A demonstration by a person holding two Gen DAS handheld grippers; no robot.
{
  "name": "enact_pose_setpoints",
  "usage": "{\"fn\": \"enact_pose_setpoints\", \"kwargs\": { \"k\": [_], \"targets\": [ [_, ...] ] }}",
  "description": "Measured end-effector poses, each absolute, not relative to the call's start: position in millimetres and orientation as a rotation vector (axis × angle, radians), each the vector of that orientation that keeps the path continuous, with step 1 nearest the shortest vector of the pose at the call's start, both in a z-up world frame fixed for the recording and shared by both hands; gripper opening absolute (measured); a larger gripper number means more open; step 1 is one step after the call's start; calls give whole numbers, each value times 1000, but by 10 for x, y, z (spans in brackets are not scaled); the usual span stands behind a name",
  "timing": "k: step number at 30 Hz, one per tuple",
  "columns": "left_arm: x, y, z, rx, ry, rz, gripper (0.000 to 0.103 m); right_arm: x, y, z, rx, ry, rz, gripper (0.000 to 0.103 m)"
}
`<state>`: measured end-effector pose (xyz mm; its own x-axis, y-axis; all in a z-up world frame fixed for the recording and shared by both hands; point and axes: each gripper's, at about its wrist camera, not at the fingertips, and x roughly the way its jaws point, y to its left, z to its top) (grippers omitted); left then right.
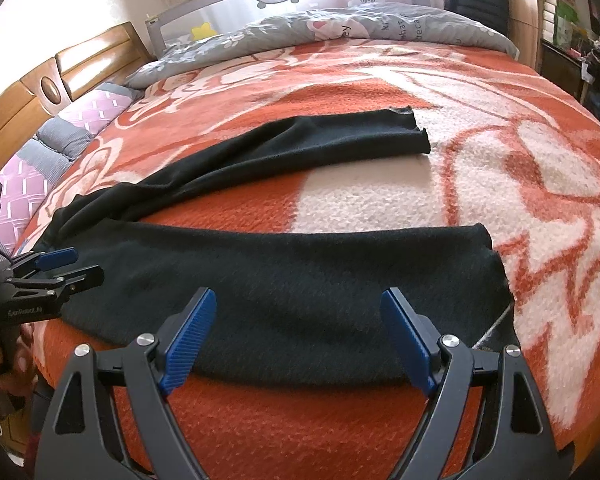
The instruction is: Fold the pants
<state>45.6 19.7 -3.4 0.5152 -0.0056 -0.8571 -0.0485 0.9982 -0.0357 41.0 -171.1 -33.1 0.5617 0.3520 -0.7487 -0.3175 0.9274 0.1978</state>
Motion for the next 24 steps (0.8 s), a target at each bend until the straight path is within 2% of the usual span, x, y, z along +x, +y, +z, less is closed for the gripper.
{"fn": "enact_pose_setpoints", "kwargs": {
  "k": [24],
  "targets": [
    [1487, 282, 40, -13, 1076, 10, 86, 1323, -2004, -46, 26, 838, 357, 85]
  ]
}}
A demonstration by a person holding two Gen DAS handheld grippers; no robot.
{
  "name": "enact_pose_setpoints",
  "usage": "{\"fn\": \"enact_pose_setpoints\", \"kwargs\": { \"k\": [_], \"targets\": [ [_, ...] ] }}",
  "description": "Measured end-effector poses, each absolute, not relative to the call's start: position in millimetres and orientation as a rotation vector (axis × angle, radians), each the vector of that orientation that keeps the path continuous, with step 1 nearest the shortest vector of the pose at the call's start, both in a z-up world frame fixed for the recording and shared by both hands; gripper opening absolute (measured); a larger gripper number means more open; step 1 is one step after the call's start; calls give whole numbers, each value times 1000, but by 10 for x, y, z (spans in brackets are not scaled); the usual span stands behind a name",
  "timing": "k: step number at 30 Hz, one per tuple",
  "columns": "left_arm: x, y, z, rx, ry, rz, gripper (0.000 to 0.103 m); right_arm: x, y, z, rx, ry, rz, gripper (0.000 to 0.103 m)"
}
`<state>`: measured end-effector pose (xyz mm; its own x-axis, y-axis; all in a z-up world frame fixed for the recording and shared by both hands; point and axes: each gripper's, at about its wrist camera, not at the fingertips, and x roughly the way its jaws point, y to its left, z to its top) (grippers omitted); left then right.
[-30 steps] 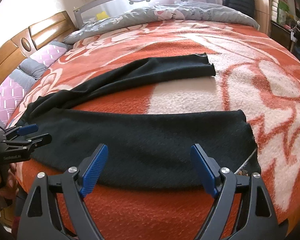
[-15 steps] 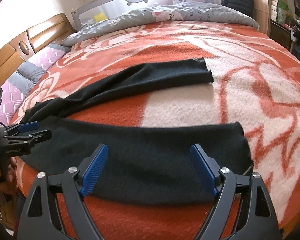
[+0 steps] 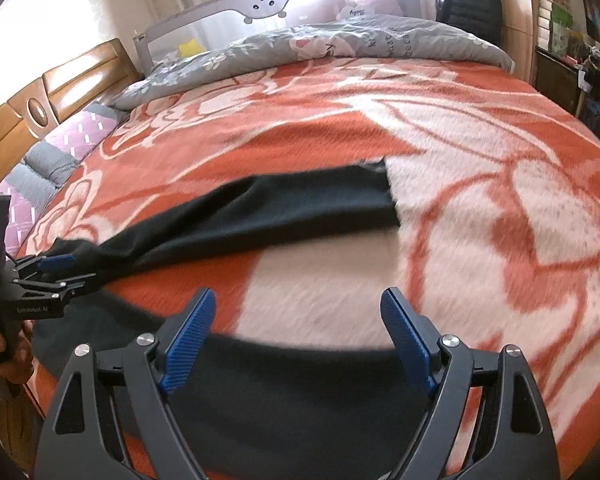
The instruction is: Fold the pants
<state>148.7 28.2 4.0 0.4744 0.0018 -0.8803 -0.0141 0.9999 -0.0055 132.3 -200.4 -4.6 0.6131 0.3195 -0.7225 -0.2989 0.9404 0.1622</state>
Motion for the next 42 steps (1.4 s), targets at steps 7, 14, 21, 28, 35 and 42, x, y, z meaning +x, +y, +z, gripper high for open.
{"fn": "enact_pose_setpoints", "kwargs": {
  "k": [7, 14, 21, 28, 35, 42],
  "targets": [
    [2000, 203, -37, 8, 1123, -24, 86, 1914, -2108, -105, 58, 894, 354, 85],
    [2452, -17, -221, 74, 1171, -53, 86, 2377, -2176, -174, 60, 915, 342, 85],
    [2730, -53, -444, 147, 1210, -45, 86, 2737, -2219, -347, 62, 942, 346, 85],
    [2864, 226, -483, 24, 1248, -127, 59, 3119, -2249, -586, 75, 1001, 367, 85],
    [2845, 108, -436, 87, 1224, -188, 21, 3272, -2272, -743, 164, 1058, 451, 17],
    [2585, 136, -166, 39, 1181, -223, 12, 2961, -2424, -413, 244, 970, 524, 9]
  ]
}}
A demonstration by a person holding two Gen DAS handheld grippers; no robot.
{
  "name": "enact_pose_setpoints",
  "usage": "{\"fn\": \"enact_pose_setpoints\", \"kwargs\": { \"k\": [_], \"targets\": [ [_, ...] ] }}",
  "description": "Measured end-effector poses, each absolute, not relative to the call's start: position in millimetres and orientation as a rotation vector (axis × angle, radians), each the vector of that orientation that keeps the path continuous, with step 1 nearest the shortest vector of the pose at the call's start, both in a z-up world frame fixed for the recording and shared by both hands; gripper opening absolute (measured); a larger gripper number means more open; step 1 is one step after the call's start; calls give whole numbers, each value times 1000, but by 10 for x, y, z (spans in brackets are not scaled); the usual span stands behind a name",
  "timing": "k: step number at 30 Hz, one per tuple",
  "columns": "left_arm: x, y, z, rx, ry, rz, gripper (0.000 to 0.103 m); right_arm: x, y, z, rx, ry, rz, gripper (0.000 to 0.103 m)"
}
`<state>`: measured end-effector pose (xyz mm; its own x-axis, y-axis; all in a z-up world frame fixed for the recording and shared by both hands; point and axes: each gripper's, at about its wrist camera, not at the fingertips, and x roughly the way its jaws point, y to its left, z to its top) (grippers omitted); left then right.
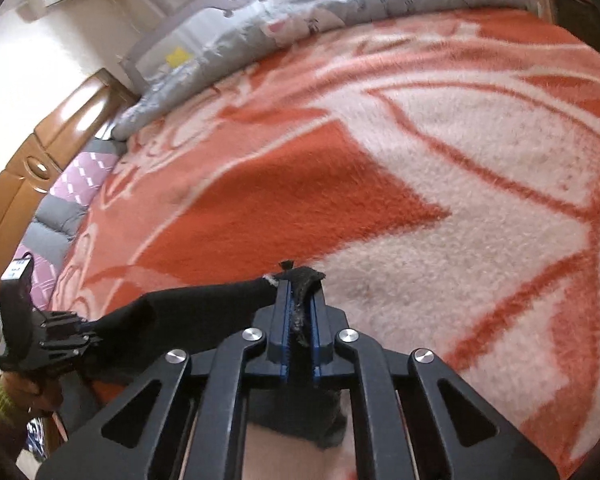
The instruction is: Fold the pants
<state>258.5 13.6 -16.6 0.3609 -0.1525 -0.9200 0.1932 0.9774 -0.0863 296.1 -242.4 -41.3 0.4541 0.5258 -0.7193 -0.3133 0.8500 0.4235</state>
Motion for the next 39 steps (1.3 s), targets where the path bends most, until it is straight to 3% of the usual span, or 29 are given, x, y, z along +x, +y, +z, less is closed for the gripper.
{"fn": "enact_pose_setpoints", "kwargs": {
  "k": [7, 17, 33, 36, 38, 39],
  "targets": [
    [2039, 10, 117, 17, 1120, -276, 12, 2383, -2577, -135, 166, 919, 608, 8],
    [1291, -246, 200, 45, 1077, -329, 12, 1511, -2841, -155, 85, 916, 642, 8],
    [663, -446, 17, 104, 1091, -367, 13, 768, -2958, -312, -27, 956, 612, 8],
    [665, -484, -52, 108, 1102, -357, 15, 756, -2948, -384, -45, 969, 585, 8],
    [653, -489, -68, 97, 1106, -354, 21, 773, -2941, -431, -45, 992, 569, 8],
    [643, -490, -71, 94, 1107, -352, 29, 778, -2941, -448, -44, 1010, 561, 9]
  ]
}}
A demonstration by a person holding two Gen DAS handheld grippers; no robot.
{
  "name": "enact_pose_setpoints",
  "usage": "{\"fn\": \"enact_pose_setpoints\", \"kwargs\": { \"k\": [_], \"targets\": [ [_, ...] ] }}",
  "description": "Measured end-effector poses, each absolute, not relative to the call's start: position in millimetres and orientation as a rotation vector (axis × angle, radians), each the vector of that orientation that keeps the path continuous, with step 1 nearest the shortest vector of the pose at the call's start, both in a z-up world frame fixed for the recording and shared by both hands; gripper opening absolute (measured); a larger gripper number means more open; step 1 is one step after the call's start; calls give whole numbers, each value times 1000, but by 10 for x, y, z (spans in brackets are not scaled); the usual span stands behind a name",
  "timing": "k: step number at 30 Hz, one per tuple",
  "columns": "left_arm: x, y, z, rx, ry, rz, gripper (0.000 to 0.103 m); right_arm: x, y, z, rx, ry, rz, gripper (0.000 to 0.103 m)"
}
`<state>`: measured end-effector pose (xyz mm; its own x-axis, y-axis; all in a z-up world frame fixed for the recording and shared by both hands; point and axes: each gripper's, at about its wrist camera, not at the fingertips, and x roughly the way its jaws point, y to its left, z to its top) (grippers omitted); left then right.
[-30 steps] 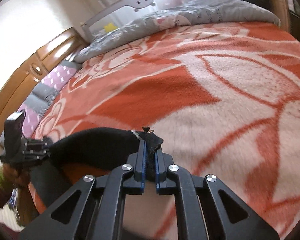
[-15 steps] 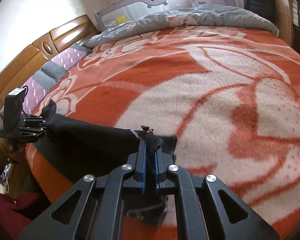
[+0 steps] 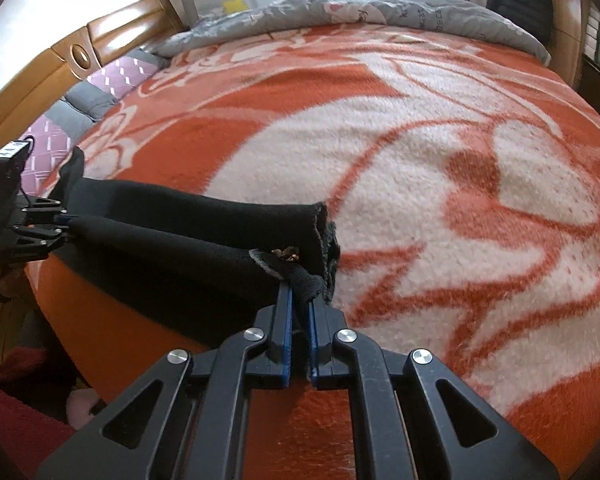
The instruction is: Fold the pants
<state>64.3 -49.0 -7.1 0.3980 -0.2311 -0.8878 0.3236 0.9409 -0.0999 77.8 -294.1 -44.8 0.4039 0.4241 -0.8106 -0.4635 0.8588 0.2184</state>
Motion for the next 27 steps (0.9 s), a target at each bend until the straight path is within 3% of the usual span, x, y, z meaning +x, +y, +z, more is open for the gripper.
{"fn": "enact_pose_setpoints", "kwargs": {
  "k": [2, 4, 7, 15, 27],
  "targets": [
    [588, -478, -58, 69, 1108, -358, 44, 742, -2924, -432, -62, 1018, 541, 14],
    [525, -456, -43, 54, 1101, -350, 60, 679, -2915, -390, -92, 1019, 506, 32],
    [410, -357, -26, 14, 1101, -321, 61, 556, -2949, -276, -74, 979, 494, 43],
    [174, 184, 89, -176, 1093, -178, 69, 393, -2813, 46, 54, 883, 534, 43],
    [391, 1204, 307, -343, 1120, 123, 76, 283, -1463, 6, 34, 896, 837, 44]
  ]
}}
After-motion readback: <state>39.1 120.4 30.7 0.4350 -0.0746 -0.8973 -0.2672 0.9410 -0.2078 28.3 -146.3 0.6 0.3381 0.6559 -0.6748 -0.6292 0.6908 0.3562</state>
